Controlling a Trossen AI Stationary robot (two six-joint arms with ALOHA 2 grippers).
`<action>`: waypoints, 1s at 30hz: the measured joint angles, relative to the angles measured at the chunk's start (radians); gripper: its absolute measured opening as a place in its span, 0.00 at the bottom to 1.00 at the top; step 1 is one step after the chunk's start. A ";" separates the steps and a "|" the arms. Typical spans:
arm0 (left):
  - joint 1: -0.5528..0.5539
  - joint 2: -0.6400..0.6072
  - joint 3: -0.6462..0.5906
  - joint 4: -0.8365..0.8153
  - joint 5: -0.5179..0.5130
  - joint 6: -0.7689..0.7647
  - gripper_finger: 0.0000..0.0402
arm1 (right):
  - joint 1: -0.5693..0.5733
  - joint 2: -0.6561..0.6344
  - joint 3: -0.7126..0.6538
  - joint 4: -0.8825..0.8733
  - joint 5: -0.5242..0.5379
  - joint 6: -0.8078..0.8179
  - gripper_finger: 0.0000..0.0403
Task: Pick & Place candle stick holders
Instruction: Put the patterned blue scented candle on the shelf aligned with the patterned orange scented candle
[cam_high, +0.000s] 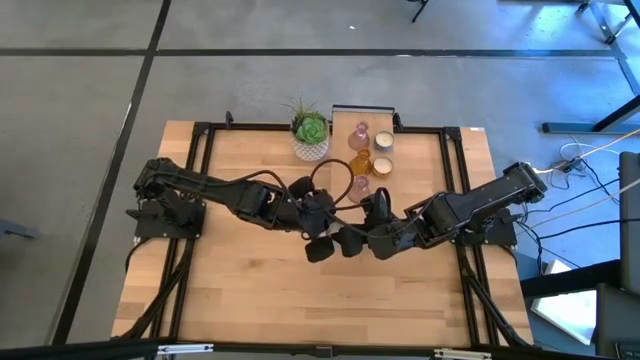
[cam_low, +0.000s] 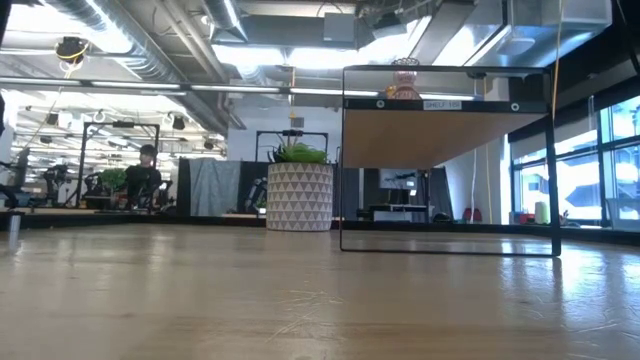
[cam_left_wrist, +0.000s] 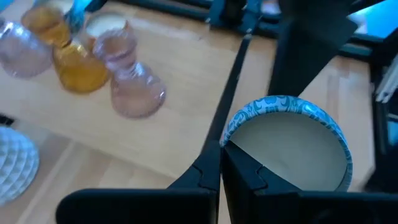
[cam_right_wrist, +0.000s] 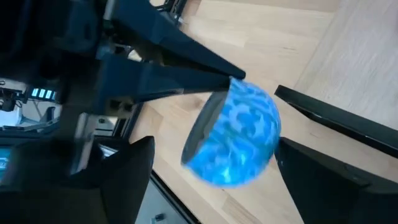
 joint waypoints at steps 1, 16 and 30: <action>-0.005 0.000 0.000 0.014 -0.003 0.007 0.01 | 0.000 0.002 0.000 0.001 0.000 0.000 0.83; -0.058 -0.001 0.002 0.127 -0.086 0.107 0.01 | 0.001 0.006 0.000 0.041 0.000 -0.030 0.83; -0.073 -0.001 0.002 0.150 -0.144 0.144 0.01 | 0.002 0.006 0.000 0.028 -0.023 -0.041 0.63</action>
